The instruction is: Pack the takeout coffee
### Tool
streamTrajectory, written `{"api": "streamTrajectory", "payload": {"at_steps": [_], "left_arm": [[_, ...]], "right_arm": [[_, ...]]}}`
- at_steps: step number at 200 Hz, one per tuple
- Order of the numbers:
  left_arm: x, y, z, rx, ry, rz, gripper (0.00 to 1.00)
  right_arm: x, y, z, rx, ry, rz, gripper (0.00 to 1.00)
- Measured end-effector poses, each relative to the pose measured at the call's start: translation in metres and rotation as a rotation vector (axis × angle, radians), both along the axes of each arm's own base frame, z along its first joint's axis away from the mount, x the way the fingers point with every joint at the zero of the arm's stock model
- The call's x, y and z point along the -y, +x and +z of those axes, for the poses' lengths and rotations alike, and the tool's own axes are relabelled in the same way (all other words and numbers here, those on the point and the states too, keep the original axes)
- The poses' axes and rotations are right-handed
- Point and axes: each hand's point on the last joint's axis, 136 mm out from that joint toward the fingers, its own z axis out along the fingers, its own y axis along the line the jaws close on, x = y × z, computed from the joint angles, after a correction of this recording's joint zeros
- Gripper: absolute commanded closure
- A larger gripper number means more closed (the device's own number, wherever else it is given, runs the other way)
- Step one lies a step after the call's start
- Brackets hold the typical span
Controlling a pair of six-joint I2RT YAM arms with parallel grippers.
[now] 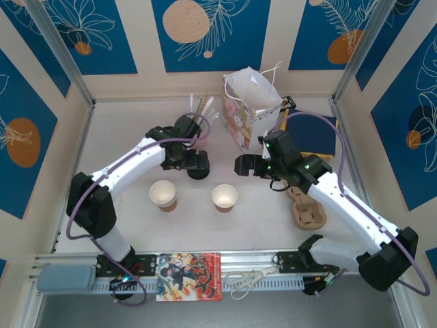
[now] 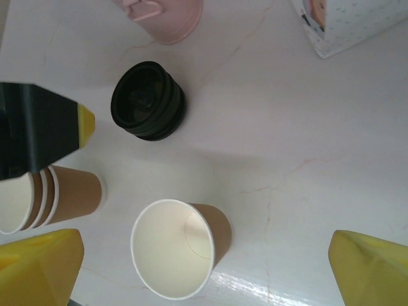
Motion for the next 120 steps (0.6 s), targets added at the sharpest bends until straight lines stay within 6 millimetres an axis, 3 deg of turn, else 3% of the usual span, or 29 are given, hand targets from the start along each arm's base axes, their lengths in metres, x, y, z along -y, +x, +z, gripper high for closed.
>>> {"api": "streamTrajectory", "payload": {"at_steps": [49,120], "left_arm": [[-0.013,0.031,-0.002,-0.005,-0.001,0.021,0.18],[-0.002,0.038,-0.034,-0.093,-0.015,-0.036,0.38]], "right_arm": [[-0.034,0.019,-0.003,-0.056,0.000,0.029,0.01],[-0.073,0.027,-0.014,-0.129,-0.021,0.069,0.00]]}}
